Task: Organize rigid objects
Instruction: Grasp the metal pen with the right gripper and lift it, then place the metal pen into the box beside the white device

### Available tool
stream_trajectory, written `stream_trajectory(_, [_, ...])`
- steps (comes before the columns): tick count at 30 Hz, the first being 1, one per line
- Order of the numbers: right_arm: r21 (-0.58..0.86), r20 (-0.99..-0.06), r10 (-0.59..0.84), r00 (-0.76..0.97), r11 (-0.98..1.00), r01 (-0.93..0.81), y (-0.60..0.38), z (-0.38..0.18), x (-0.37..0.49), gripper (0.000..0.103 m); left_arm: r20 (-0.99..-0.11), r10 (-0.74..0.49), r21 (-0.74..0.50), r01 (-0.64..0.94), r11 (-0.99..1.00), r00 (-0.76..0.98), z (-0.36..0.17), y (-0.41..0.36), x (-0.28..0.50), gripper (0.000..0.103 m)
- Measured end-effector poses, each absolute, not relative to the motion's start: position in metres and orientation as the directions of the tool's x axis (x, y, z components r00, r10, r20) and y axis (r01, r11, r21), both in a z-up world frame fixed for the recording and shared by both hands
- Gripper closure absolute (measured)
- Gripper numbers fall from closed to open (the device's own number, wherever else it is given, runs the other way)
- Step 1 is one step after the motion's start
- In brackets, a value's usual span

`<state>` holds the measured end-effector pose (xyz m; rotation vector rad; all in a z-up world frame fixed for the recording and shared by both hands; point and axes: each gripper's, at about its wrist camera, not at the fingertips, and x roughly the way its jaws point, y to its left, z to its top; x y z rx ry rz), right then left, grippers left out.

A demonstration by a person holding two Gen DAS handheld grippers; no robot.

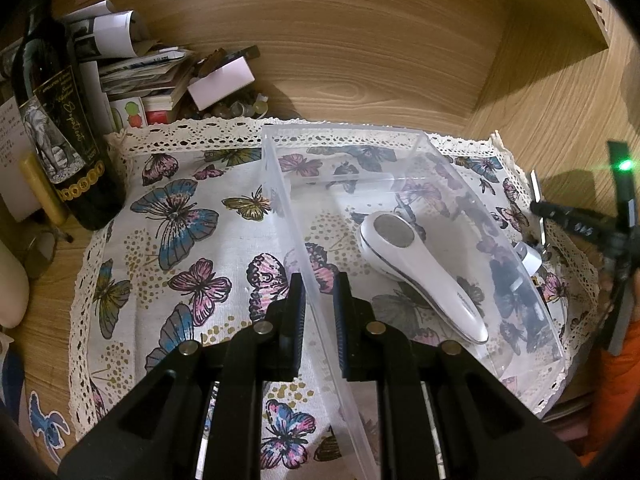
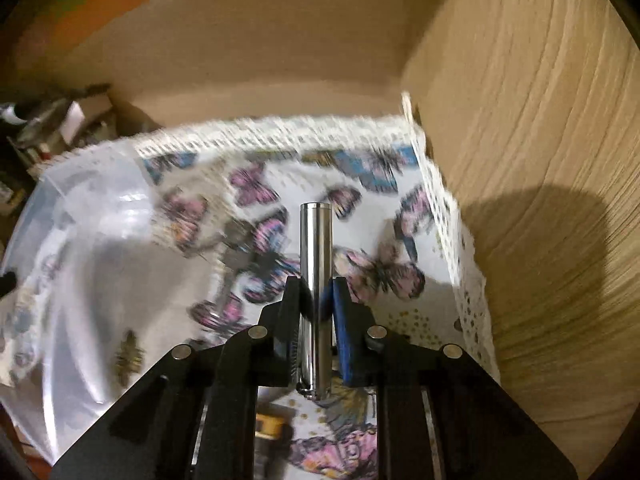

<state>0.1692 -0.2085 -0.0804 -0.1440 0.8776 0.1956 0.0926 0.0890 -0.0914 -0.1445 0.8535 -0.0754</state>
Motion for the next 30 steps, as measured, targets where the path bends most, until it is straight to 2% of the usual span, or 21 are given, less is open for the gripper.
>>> stream_trajectory(10, [-0.028,-0.666,0.251,0.703,0.933,-0.359,-0.172,-0.019,0.14,0.089,-0.741,-0.125,-0.161,0.007,0.987,0.66,-0.091,0.089,0.092,0.089])
stream_trajectory(18, [-0.012,-0.623,0.375,0.686,0.873,-0.488,-0.124,-0.005,0.113,0.089,-0.738,-0.125,-0.159,0.009,0.987,0.663,-0.089,0.089,0.092,0.089])
stream_trajectory(24, [0.006,-0.627,0.449,0.636,0.82,-0.573,-0.098,-0.01,0.1,0.089,-0.738,-0.125,-0.16,0.008,0.987,0.663,-0.089,0.088,0.092,0.089])
stream_trajectory(30, [0.023,-0.698,0.444,0.563,0.799,-0.601,-0.079,-0.037,0.109,0.089,-0.734,-0.131,-0.167,0.01,0.986,0.666,-0.088,0.088,0.091,0.089])
